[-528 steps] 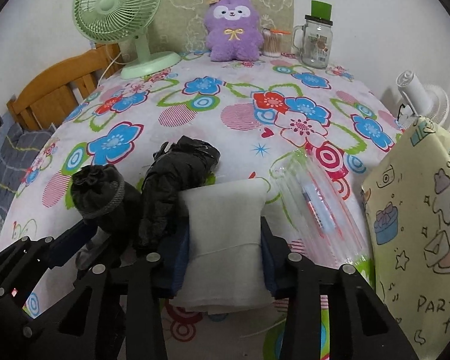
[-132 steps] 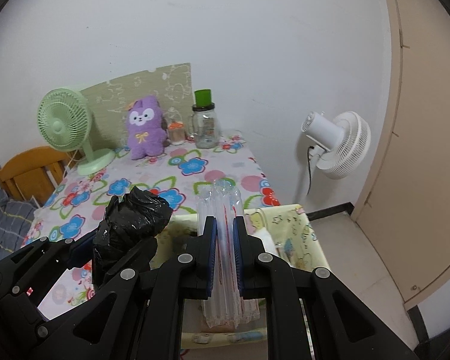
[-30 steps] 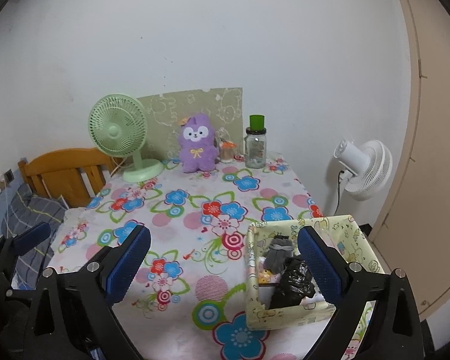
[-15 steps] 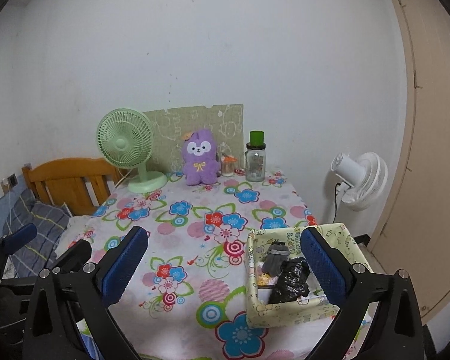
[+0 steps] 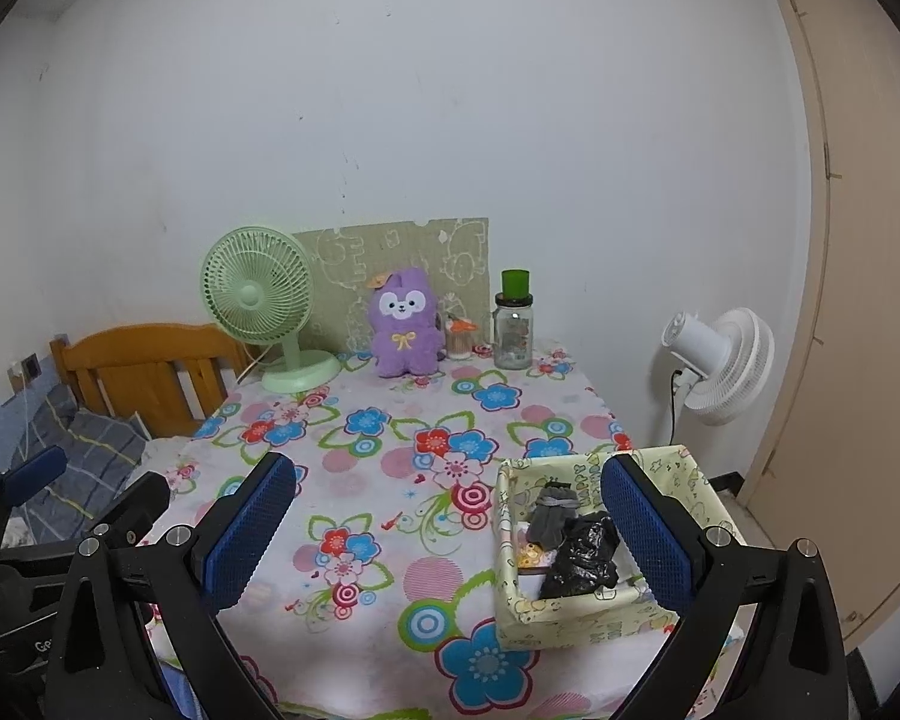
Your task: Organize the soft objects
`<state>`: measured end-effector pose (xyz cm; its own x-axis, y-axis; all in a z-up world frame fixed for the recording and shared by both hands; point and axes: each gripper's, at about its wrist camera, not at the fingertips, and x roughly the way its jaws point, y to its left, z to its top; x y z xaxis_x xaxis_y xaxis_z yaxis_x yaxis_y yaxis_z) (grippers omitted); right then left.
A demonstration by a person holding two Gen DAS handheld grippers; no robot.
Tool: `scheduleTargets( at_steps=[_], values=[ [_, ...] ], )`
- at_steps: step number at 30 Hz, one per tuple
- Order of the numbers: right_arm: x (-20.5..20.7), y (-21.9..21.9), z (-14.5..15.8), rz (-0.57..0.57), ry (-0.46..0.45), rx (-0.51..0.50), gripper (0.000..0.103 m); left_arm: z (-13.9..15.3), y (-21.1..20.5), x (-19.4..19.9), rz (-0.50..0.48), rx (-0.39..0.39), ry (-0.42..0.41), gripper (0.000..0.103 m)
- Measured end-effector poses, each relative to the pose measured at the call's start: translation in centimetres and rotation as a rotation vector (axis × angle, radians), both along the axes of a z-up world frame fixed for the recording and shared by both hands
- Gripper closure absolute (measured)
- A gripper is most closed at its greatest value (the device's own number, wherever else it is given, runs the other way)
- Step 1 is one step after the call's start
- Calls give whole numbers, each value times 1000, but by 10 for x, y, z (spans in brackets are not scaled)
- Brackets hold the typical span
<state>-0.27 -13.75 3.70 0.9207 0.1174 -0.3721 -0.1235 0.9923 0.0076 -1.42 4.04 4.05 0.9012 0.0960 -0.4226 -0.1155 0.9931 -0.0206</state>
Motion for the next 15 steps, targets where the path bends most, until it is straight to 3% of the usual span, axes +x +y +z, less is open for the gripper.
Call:
scheduleTargets(
  at_steps=[15],
  values=[
    [-1, -2, -1, -5, 3, -5, 0, 0, -2, 1, 0, 6, 4, 0]
  ],
)
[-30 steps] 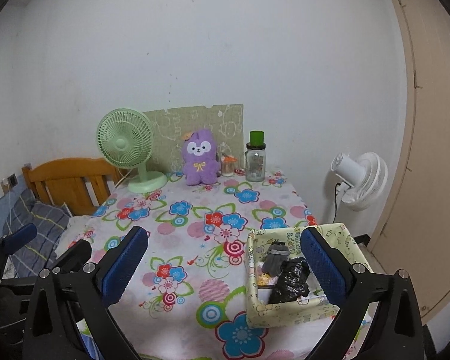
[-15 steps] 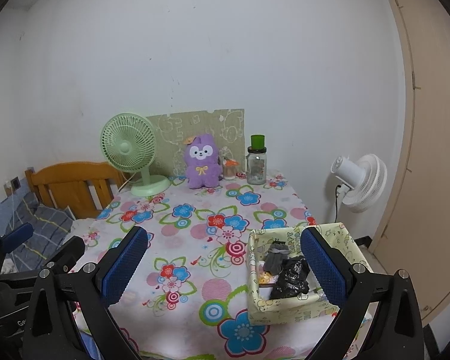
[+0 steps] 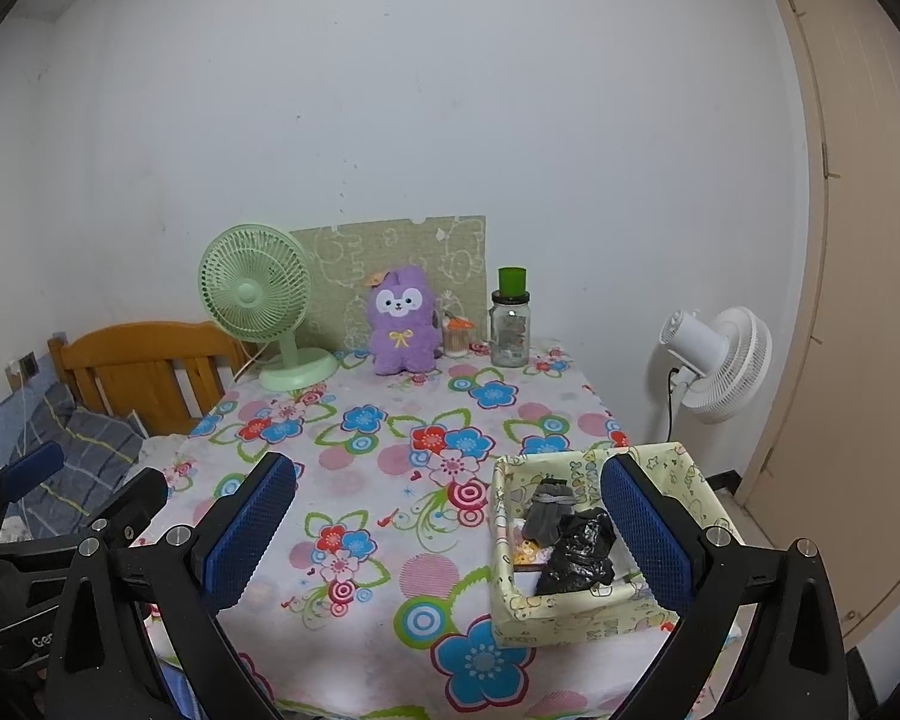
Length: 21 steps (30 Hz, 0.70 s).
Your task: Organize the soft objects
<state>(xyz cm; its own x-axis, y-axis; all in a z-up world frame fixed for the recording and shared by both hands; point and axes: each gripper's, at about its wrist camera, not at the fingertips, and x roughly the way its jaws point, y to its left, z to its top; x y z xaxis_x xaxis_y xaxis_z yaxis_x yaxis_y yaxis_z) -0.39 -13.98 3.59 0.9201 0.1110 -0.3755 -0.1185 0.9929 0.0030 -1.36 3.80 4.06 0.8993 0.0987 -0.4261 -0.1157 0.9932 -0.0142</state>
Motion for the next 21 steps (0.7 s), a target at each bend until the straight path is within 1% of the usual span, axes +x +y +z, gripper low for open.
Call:
scheduleTargets(
  at_steps=[21],
  values=[
    [2, -3, -3, -4, 5, -4, 0, 0, -1, 1, -3, 0, 2, 0]
  ],
)
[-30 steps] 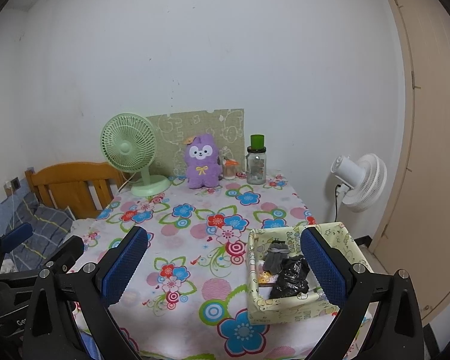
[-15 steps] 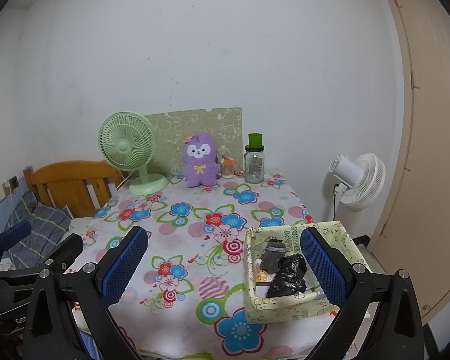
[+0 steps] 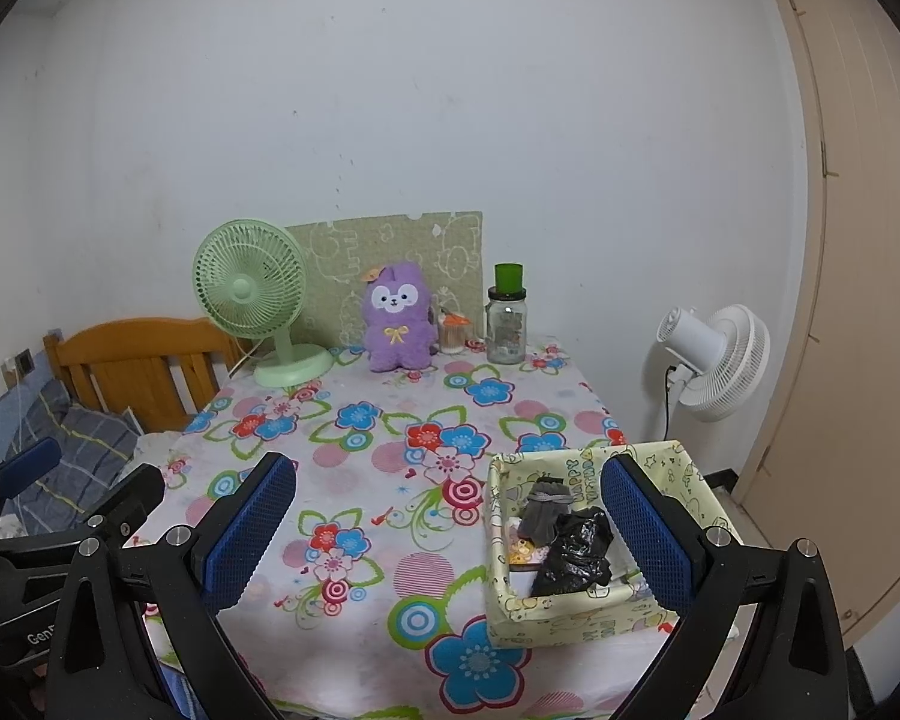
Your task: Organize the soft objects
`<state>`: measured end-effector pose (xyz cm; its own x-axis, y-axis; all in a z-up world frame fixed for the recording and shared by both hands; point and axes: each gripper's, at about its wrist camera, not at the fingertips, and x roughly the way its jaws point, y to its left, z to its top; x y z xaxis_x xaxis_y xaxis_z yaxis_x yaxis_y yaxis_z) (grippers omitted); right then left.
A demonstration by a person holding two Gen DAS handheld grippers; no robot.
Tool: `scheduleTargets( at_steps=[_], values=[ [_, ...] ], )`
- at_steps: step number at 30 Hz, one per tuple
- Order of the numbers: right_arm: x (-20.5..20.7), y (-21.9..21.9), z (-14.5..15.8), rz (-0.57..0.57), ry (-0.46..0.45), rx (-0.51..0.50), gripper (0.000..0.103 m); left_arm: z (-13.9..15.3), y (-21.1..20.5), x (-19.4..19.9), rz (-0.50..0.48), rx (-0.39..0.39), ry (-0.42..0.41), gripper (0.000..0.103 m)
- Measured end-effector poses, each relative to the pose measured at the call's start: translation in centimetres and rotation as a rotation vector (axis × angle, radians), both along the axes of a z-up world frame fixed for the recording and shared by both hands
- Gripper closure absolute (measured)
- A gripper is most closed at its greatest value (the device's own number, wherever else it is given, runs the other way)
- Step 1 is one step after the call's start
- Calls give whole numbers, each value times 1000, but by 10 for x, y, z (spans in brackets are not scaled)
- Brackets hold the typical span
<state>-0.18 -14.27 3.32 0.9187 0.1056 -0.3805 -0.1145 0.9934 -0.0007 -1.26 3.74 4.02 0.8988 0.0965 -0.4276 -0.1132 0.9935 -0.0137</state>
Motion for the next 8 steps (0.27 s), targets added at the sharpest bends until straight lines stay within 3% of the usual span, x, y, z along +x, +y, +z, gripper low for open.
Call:
scheduleTargets(
  at_steps=[8],
  values=[
    [11, 0, -4, -6, 15, -1, 0, -4, -4, 6, -5, 0, 16, 0]
  ],
)
